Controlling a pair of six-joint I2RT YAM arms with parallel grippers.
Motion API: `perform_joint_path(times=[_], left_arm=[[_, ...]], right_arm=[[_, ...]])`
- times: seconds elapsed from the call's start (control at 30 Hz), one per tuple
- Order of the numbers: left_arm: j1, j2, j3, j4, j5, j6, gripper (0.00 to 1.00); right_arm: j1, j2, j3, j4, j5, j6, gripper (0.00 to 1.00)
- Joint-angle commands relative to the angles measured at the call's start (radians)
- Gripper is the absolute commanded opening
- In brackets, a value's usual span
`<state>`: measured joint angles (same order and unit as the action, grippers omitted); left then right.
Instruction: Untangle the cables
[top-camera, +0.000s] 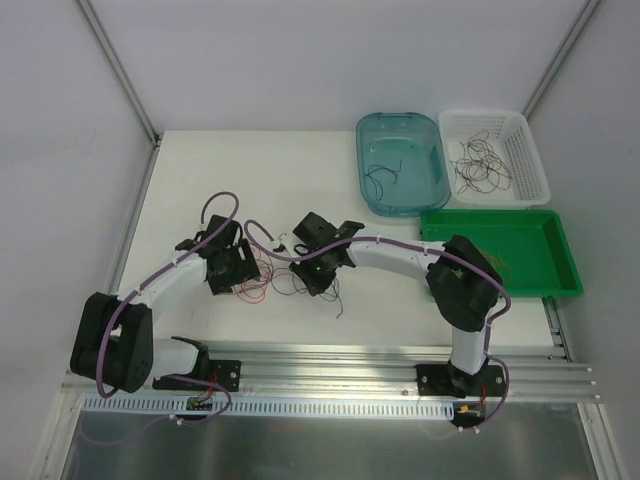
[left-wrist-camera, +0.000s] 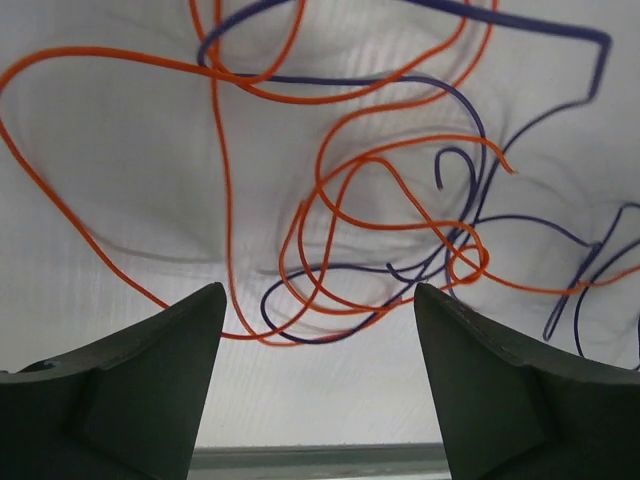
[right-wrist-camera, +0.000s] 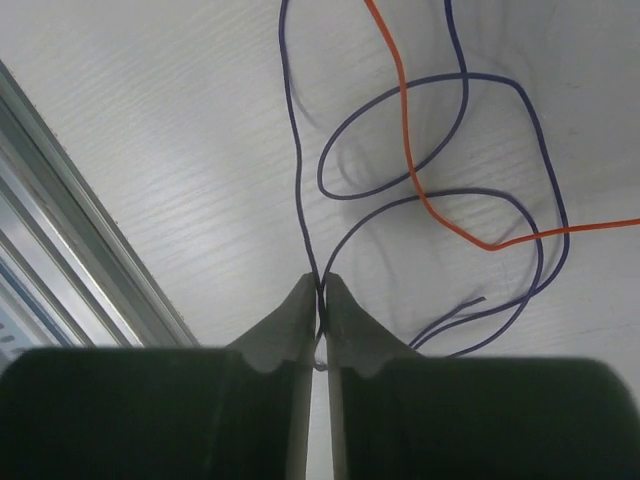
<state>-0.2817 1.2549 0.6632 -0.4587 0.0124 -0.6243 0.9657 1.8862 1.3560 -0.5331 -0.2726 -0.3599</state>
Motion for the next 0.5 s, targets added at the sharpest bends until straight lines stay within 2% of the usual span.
perform_joint_path(times=[0.0,0.03,0.23,0.33,0.37,0.43,0.47], left_arm=[[-0.004,0.044,0.029,0.026,-0.106,-0.064,0.75],[-0.004,0.075,0.03,0.028,-0.121,-0.068,0.7],[-0.004,0.191,0.045,0.029,-0.14,-0.095,0.54],[-0.004,0.235,0.049,0.029,-0.152,-0.11,0.39],[-0.005,0.241,0.05,0.028,-0.154,-0.112,0.3],[-0.004,0.258,0.052,0.028,-0.154,-0.121,0.22],[-0.005,0.262,0.05,0.028,-0.154,-0.123,0.14]], right_arm=[[0.01,-0.054,-0.001,0.012,0.033,-0.017,0.09],[0.013,-0.073,-0.008,0.012,0.036,-0.016,0.02],[0.05,-0.315,0.006,-0.123,0.105,-0.01,0.01],[0.051,-0.468,0.058,-0.223,0.133,-0.019,0.01],[0.05,-0.504,0.075,-0.247,0.142,-0.027,0.01],[0.048,-0.603,0.129,-0.31,0.18,-0.034,0.01],[0.05,-0.639,0.146,-0.326,0.196,-0.037,0.01]])
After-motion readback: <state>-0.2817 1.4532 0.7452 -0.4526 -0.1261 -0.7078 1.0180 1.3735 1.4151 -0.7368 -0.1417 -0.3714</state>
